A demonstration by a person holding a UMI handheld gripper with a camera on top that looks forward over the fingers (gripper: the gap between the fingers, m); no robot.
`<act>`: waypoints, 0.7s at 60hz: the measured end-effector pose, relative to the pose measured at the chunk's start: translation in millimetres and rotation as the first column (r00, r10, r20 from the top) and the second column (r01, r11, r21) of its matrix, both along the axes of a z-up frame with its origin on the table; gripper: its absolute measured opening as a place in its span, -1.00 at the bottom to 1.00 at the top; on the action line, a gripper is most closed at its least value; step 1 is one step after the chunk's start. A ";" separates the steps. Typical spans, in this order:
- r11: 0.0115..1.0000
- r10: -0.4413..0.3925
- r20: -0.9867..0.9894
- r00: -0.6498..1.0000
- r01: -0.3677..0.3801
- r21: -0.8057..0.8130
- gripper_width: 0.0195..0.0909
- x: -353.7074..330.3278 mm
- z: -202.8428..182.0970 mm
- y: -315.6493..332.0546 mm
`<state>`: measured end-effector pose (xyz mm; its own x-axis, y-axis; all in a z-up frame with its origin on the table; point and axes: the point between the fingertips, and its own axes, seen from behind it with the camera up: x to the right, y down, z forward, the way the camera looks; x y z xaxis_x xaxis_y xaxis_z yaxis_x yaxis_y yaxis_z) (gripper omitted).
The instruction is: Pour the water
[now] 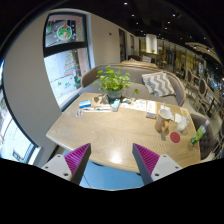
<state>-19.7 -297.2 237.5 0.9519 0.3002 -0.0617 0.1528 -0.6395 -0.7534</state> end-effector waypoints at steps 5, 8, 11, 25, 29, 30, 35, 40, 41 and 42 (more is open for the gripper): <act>0.999 -0.034 0.002 0.999 0.034 -0.001 0.85 27.6 -5.9 3.5; 0.998 -0.059 0.002 0.998 0.059 0.000 0.85 53.2 -12.9 9.6; 0.996 -0.087 0.002 0.996 0.087 0.003 0.85 84.0 -21.0 15.5; 0.962 -0.271 0.037 0.962 0.270 0.031 0.85 260.1 -66.1 49.2; 0.946 -0.323 0.049 0.945 0.320 0.052 0.85 314.8 -79.2 63.7; 0.941 -0.335 0.049 0.941 0.332 0.059 0.85 327.4 -82.2 67.8; 0.921 -0.386 0.044 0.921 0.382 0.081 0.84 387.1 -99.1 88.0; 0.904 -0.420 0.027 0.907 0.416 0.092 0.84 435.9 -117.1 111.8; 0.902 -0.425 0.026 0.905 0.421 0.092 0.84 444.3 -120.8 116.7; 0.900 -0.429 0.026 0.903 0.426 0.092 0.84 452.3 -124.7 122.0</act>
